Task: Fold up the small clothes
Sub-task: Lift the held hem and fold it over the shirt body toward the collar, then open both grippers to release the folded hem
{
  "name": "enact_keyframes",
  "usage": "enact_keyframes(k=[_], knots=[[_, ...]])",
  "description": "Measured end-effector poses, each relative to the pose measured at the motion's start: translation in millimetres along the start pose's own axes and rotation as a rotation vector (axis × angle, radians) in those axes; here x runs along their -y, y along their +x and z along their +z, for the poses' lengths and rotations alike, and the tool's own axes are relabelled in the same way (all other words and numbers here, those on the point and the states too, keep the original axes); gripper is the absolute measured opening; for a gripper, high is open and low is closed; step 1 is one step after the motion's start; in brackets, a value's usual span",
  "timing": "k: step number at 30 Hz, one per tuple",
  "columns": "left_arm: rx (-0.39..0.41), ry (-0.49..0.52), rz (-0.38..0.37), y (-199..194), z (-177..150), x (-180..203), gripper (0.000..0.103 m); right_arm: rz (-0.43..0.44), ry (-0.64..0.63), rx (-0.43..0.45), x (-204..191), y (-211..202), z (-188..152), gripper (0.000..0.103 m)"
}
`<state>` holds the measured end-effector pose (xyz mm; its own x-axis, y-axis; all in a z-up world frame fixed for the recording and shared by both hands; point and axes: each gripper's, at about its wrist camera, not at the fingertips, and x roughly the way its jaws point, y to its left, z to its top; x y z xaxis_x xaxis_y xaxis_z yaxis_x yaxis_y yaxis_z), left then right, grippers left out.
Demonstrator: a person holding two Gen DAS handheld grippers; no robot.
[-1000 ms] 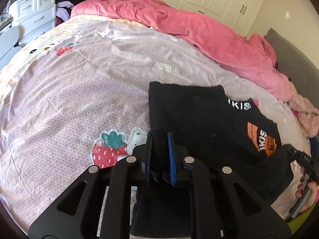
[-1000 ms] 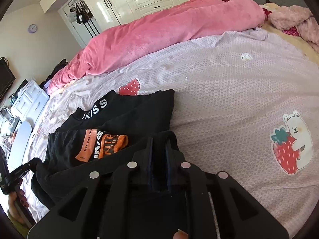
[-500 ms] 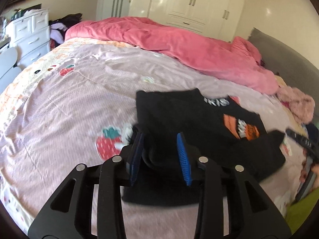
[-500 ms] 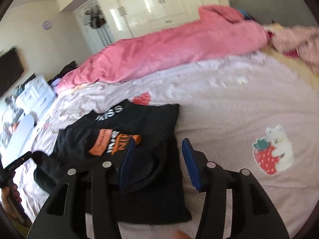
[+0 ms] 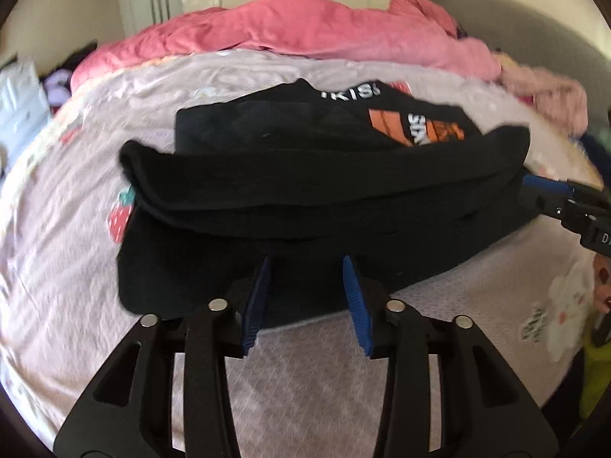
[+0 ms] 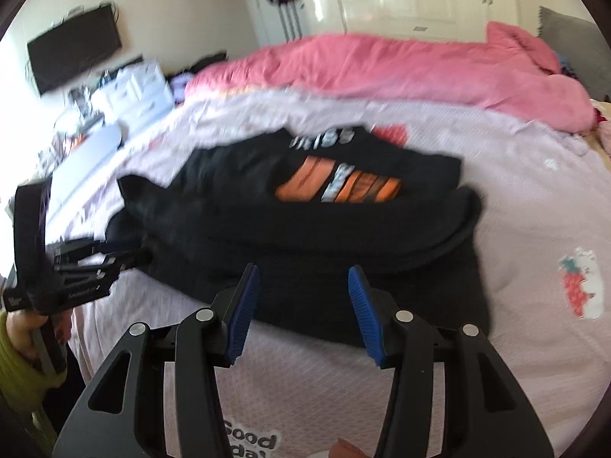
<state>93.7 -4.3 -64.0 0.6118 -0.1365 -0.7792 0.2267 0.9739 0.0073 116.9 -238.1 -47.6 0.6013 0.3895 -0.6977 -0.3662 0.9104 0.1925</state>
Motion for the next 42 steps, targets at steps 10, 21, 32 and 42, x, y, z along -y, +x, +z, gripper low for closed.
enact_keyframes(k=[10,21,32,42], knots=[[-0.006,0.053,0.015,20,16,9,0.035,-0.087,-0.053,-0.097,-8,39,-13,0.048],[-0.016,-0.033,-0.056,40,59,-6,0.036,-0.154,-0.034,-0.054,6,54,31,0.047],[0.024,-0.110,-0.001,52,112,-33,0.036,-0.234,0.112,0.007,53,74,76,0.047],[0.107,-0.228,0.014,8,108,-90,0.044,-0.230,0.272,0.076,112,42,70,0.047]])
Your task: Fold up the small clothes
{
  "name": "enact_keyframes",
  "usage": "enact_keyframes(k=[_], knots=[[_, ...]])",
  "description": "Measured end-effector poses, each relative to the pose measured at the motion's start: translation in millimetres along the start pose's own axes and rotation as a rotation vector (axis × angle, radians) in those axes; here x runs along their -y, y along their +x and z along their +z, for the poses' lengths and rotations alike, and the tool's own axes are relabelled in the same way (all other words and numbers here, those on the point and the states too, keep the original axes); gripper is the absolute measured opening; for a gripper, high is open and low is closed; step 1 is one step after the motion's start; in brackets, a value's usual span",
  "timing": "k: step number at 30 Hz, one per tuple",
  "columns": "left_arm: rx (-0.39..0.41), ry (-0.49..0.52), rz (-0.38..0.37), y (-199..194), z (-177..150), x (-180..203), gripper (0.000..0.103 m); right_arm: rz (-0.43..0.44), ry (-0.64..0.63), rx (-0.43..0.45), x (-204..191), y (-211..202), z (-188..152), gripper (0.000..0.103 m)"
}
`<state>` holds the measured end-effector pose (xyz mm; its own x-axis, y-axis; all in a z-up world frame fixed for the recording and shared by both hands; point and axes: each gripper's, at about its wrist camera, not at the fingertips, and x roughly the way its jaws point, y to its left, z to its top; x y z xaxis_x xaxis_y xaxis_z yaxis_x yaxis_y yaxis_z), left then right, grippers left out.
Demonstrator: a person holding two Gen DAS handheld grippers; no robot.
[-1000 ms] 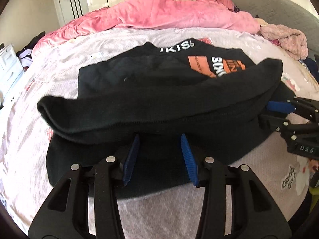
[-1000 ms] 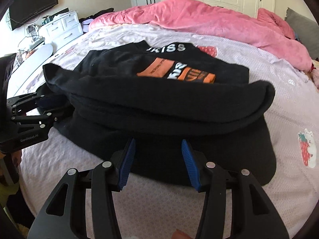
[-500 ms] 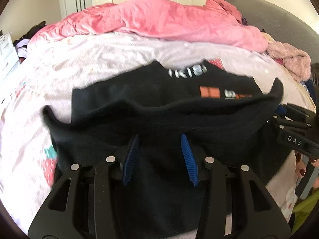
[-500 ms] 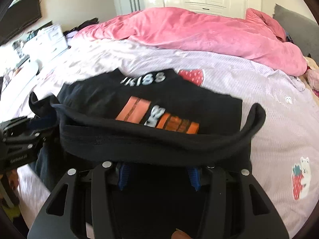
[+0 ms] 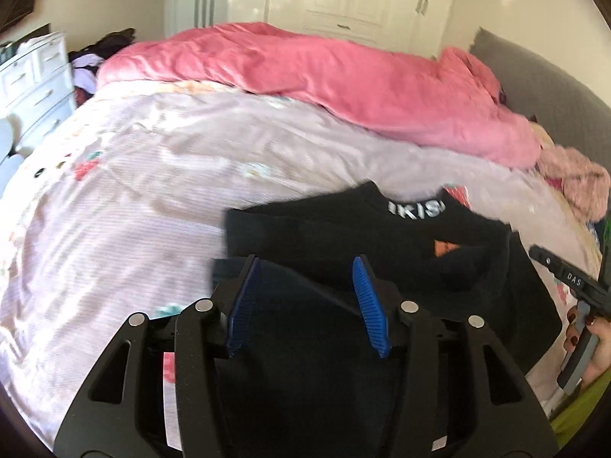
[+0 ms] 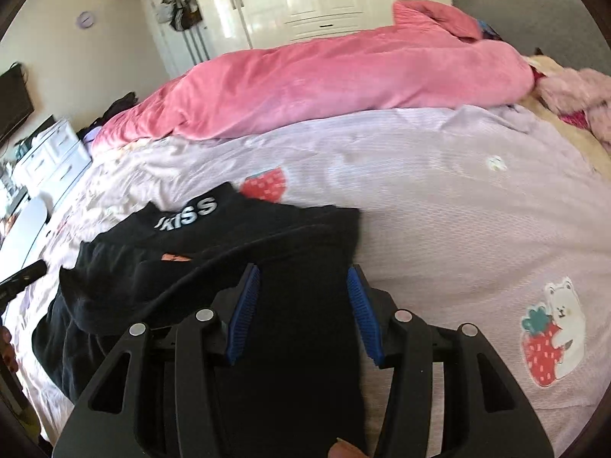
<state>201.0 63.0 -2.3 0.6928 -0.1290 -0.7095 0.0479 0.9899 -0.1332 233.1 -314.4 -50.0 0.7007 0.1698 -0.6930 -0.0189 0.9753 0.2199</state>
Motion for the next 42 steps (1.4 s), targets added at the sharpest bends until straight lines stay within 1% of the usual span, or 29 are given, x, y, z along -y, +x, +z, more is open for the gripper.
enact_keyframes(k=[2,4,5,9,10,13,17,19,21,22,23,24,25,27,29,31,32,34,35,37,38,40,42], knots=[[0.014,-0.023,0.019,-7,3,-17,0.047,0.011,0.024,-0.009,9,1,1,0.047],[0.013,-0.031,0.059,-9,2,-32,0.049,0.023,0.037,-0.023,13,4,2,0.049],[0.003,-0.040,0.081,-7,1,-42,0.049,0.026,0.030,-0.042,13,8,3,0.049],[-0.055,-0.040,0.098,5,-10,-61,0.049,-0.005,-0.033,-0.069,5,21,5,0.049],[-0.069,-0.037,0.094,9,-13,-63,0.049,-0.009,-0.036,-0.073,4,23,5,0.049],[-0.117,-0.031,0.046,24,-18,-64,0.049,0.016,-0.024,-0.095,1,33,4,0.049],[-0.172,0.005,-0.011,45,-22,-50,0.049,0.019,-0.032,-0.092,-2,37,6,0.049],[-0.199,0.017,-0.020,55,-22,-43,0.053,0.024,-0.019,-0.095,0,39,8,0.049],[-0.213,-0.006,-0.037,61,-22,-42,0.053,0.018,-0.013,-0.086,1,43,10,0.043],[-0.214,-0.018,-0.043,63,-20,-43,0.044,0.014,-0.019,-0.086,1,44,10,0.034],[-0.214,-0.031,-0.041,64,-20,-43,0.033,0.002,-0.028,-0.087,0,46,9,0.028],[-0.213,-0.032,-0.037,63,-19,-43,0.017,-0.003,-0.034,-0.089,0,46,8,0.026],[-0.204,-0.030,-0.027,61,-19,-41,0.016,-0.004,-0.049,-0.088,-1,45,8,0.021],[-0.175,-0.010,-0.014,52,-19,-37,0.006,0.000,-0.052,-0.080,0,42,8,0.017],[-0.142,0.016,-0.010,41,-18,-33,0.005,0.015,-0.047,-0.073,1,38,9,0.011],[-0.111,0.052,0.010,30,-16,-27,0.004,0.023,-0.064,-0.071,0,34,8,0.010],[-0.082,0.067,0.011,20,-14,-24,0.004,0.023,-0.070,-0.068,0,32,8,0.009],[-0.037,0.083,0.001,5,-7,-20,0.004,0.034,-0.061,-0.050,3,24,9,0.009],[-0.003,0.082,-0.006,-6,-1,-20,0.004,0.040,-0.053,-0.041,5,20,11,0.009],[0.040,0.069,-0.036,-21,9,-22,0.004,0.061,-0.030,-0.019,10,12,14,0.008],[0.061,0.067,-0.035,-27,16,-22,0.004,0.078,-0.008,-0.001,14,7,17,0.008],[0.093,0.070,-0.026,-33,26,-23,0.004,0.091,0.026,0.027,21,1,21,0.008],[0.104,0.064,-0.023,-30,35,-25,0.004,0.086,0.067,0.072,31,-4,27,0.008]])
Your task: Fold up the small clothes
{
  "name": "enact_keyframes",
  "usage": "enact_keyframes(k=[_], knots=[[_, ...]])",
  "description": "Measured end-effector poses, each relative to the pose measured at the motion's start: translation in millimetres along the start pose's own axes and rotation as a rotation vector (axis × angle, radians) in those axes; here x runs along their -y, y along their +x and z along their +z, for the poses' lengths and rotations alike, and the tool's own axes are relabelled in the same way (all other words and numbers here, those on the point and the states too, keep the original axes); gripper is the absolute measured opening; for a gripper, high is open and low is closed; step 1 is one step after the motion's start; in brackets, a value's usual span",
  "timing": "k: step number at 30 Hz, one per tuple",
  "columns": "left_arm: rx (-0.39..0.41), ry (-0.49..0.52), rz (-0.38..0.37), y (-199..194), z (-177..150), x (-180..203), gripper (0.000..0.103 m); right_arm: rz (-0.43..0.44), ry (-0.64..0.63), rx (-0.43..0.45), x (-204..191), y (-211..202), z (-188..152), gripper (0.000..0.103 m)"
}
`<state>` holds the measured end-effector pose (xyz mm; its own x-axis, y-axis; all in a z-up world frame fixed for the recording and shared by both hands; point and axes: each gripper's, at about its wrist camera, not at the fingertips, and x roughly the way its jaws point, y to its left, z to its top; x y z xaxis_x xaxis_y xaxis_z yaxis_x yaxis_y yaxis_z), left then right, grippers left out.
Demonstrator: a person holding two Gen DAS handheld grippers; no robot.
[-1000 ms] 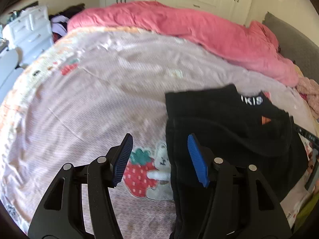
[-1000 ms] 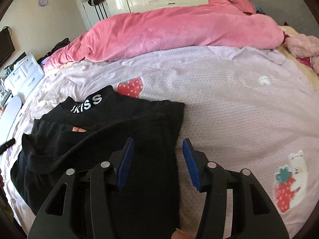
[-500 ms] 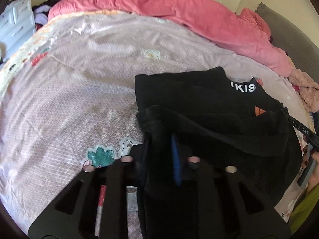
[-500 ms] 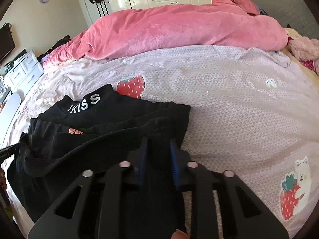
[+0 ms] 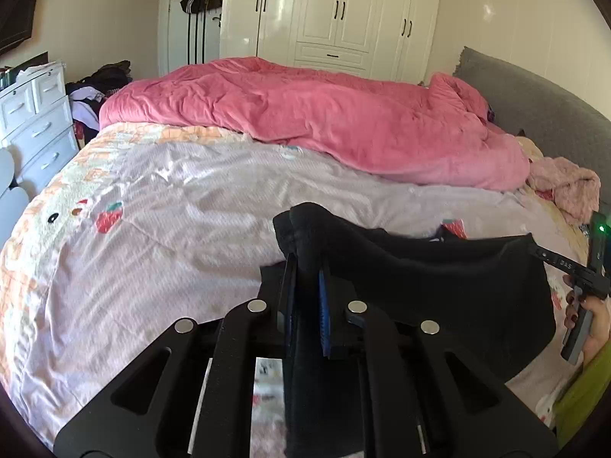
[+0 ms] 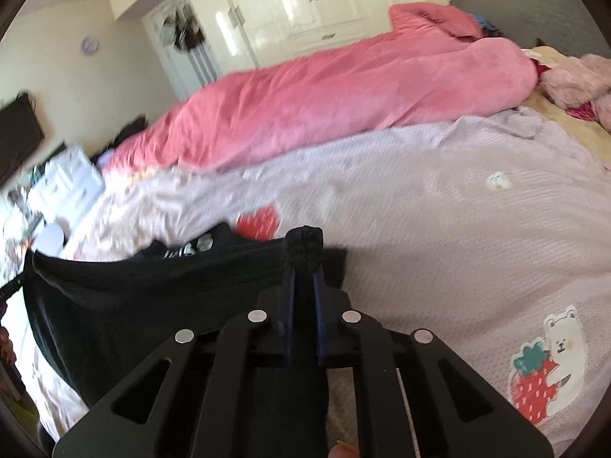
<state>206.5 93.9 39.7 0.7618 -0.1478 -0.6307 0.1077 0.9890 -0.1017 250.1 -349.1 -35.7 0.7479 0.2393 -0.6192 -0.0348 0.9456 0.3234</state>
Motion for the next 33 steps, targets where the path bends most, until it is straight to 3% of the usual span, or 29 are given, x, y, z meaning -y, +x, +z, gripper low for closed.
enact_keyframes(k=[3,8,13,15,18,20,22,33], knots=[[-0.021,-0.005,0.004,24,2,-3,0.004,-0.003,0.044,0.029,11,3,2,0.008],[-0.100,-0.048,0.035,71,-11,-9,0.004,-0.080,-0.006,-0.024,9,29,-4,0.008],[-0.051,-0.102,0.019,66,-15,-18,0.004,-0.084,-0.030,0.007,4,29,-2,0.008],[-0.083,-0.102,0.040,75,-17,-20,0.005,-0.118,-0.041,-0.002,3,33,0,0.008],[-0.204,-0.135,0.089,104,-28,-32,0.005,-0.150,-0.044,-0.073,7,53,-9,0.009],[-0.273,-0.173,0.076,121,-39,-42,0.008,-0.184,-0.056,-0.120,9,66,-16,0.010],[-0.266,-0.152,0.084,122,-43,-41,0.010,-0.181,-0.052,-0.118,10,66,-17,0.011],[-0.248,-0.055,0.183,102,-43,-25,0.019,-0.199,0.008,-0.101,21,53,-12,0.041]])
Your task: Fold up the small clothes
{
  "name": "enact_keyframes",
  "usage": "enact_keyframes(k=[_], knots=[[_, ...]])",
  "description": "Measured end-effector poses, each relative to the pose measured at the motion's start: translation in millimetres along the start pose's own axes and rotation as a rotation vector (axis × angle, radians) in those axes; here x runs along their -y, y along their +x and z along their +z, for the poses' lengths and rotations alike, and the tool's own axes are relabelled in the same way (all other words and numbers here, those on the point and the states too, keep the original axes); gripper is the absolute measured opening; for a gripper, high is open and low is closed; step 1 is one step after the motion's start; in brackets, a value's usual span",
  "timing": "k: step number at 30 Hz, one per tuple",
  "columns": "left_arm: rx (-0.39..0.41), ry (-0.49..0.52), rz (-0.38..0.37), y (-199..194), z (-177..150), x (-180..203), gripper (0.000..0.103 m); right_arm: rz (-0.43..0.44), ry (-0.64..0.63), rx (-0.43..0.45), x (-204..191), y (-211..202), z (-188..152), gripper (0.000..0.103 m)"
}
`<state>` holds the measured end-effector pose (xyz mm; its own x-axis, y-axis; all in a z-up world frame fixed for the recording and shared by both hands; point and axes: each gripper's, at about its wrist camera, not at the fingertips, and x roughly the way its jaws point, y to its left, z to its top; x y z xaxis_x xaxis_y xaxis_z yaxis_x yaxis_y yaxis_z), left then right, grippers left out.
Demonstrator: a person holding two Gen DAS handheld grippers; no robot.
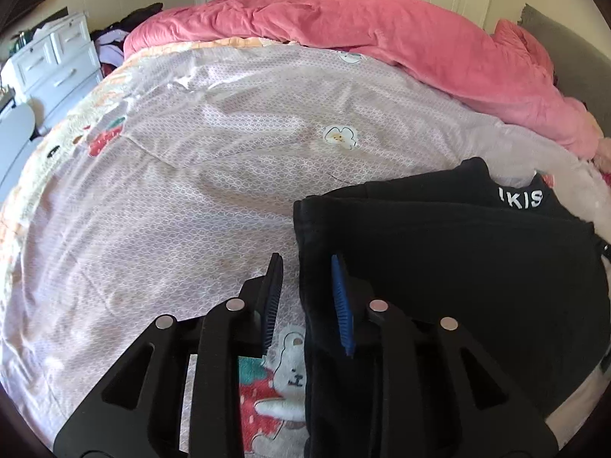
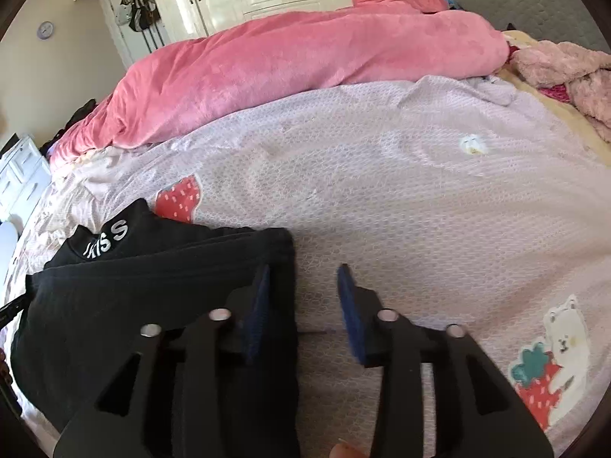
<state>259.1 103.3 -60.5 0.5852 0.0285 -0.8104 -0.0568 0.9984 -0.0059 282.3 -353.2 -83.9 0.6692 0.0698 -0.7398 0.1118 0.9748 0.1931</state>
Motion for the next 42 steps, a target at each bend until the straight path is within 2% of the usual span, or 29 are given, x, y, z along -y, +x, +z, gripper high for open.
enact_keyframes(k=[3,6,8,14,18,25,28,34,38,42], knots=[[-0.001,0.008,0.014,-3,-1,1,0.023,0.008,0.016,0.000,4,-5,1,0.047],[0.006,0.007,0.014,-8,-2,1,0.032,0.016,0.033,0.009,7,-12,1,0.050],[0.018,0.009,0.014,-12,-2,2,0.035,0.016,0.039,0.019,9,-17,1,0.058],[0.050,0.025,0.002,-31,-5,10,0.041,0.005,0.040,0.053,12,-34,2,0.061],[0.083,0.048,-0.015,-47,-6,19,0.053,0.013,0.024,0.076,10,-47,1,0.064],[0.119,0.062,-0.048,-71,-12,24,0.060,0.062,-0.009,0.108,0,-74,-3,0.065],[0.106,0.018,-0.087,-75,-19,13,0.061,0.083,-0.018,0.096,-4,-77,-7,0.065],[0.064,-0.066,-0.096,-70,-40,-11,0.063,0.101,-0.016,0.047,-6,-72,-22,0.065],[0.021,-0.151,-0.180,-63,-55,-25,0.063,0.107,0.016,0.018,-4,-68,-34,0.065],[0.011,-0.185,-0.253,-60,-65,-24,0.063,0.085,0.015,-0.003,-1,-64,-45,0.065]])
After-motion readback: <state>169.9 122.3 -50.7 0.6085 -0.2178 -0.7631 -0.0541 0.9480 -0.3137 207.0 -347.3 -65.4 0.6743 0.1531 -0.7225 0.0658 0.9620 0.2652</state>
